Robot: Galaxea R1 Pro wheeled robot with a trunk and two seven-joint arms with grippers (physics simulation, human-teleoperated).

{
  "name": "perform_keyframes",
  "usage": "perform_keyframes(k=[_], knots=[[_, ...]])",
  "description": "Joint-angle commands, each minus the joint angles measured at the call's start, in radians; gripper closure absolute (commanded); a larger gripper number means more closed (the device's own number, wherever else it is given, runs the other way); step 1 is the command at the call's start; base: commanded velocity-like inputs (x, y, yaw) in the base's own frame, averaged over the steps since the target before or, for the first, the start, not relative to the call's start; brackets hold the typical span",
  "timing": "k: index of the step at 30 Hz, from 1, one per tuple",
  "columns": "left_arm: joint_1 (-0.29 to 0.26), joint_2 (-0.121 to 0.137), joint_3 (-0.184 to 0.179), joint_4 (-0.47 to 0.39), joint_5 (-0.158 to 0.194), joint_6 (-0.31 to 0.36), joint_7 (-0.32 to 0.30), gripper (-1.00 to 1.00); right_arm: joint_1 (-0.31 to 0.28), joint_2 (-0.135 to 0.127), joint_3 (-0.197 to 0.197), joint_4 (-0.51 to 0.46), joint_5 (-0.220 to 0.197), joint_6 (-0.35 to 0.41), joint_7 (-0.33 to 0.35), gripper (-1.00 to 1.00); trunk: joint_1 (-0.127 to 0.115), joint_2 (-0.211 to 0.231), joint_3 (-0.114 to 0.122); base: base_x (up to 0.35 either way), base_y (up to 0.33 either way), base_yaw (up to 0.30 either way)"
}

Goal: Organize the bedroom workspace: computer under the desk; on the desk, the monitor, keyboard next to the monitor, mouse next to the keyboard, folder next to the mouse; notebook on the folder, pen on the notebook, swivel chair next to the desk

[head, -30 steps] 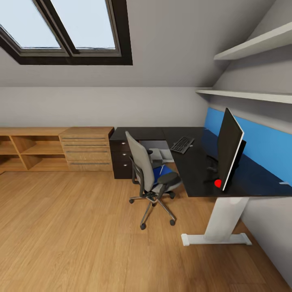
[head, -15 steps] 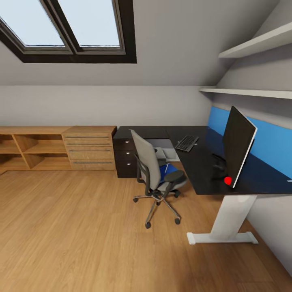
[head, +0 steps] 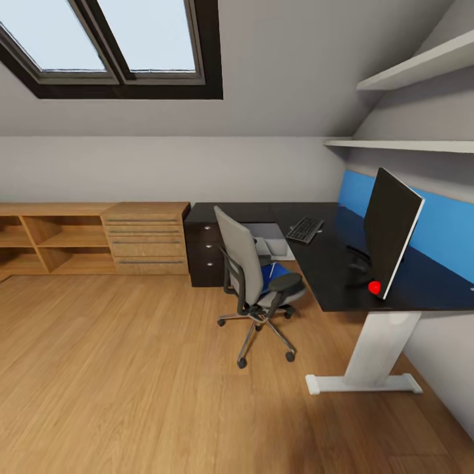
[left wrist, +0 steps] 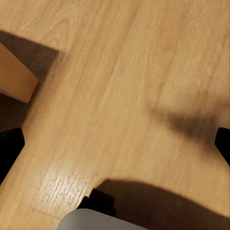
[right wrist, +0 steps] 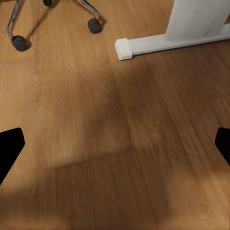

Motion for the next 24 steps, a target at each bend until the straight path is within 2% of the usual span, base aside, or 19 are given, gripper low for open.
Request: perform_keyframes(k=[1,24], knots=[[-0.001,0.0,-0.007,0.0,0.002,-0.003,0.008,-1.0,-0.001,0.0,-0.001,0.0,0.0,-0.003,0.0,-1.0,0.004,-0.008,-0.004,0.0,0.0,0.0],[-0.001,0.0,-0.008,0.001,0.0,-0.003,0.008,-1.0,-0.001,0.0,-0.003,0.0,0.0,-0.005,0.0,-1.0,0.092,-0.169,-0.076,0.0,0.0,0.0]])
